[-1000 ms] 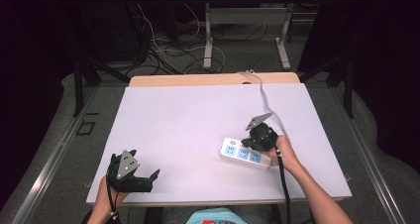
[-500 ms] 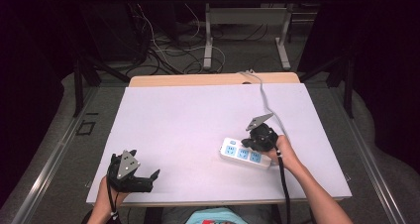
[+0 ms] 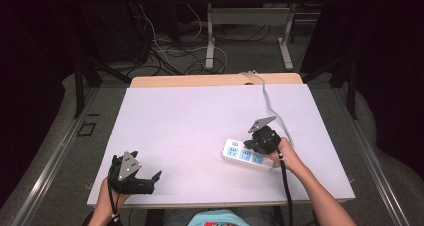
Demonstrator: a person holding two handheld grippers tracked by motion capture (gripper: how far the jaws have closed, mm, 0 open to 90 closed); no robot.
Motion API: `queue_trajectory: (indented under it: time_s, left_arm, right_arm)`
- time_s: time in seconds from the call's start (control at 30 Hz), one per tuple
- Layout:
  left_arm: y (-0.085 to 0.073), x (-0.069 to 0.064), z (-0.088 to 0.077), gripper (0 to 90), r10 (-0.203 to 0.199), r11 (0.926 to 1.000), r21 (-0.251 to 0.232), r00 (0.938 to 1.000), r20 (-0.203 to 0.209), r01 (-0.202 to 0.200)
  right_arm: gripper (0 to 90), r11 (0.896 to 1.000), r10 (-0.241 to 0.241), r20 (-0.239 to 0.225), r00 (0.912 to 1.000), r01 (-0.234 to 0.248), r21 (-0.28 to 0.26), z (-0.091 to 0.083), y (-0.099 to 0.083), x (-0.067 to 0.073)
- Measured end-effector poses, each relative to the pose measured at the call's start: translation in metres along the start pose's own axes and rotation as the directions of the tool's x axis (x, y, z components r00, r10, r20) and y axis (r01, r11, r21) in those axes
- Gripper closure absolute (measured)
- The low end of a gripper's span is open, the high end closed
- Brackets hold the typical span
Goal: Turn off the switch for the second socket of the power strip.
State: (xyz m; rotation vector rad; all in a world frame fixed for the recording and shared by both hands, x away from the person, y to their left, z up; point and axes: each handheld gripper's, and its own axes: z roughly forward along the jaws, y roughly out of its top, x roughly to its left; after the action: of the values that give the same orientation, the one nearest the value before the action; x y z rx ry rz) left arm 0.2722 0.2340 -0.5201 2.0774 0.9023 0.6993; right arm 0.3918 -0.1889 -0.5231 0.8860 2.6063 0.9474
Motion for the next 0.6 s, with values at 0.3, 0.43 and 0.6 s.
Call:
queue_trajectory:
  time_s: [0.3,0.43,0.6]
  left_arm:
    - [0.0000,0.0002,0.0000,0.0,-0.002,1.0000,-0.001,1.0000,-0.003,0.002]
    - [0.0000,0.0001,0.0001,0.0,-0.001,1.0000,0.000,1.0000,-0.002,0.001]
    - [0.0002,0.0002,-0.0001,0.0,0.002,1.0000,0.006,1.0000,0.000,-0.002]
  right_arm:
    - [90.0,1.000,-0.007,0.013,0.9999,0.007,0.003,0.0002,0.0004,0.0026]
    - [90.0,1.000,-0.003,0.048,0.9988,0.003,0.002,0.0018,0.0000,0.0018]
    - [90.0,0.999,0.034,0.008,0.9994,-0.034,-0.015,0.0014,-0.0022,-0.0038]
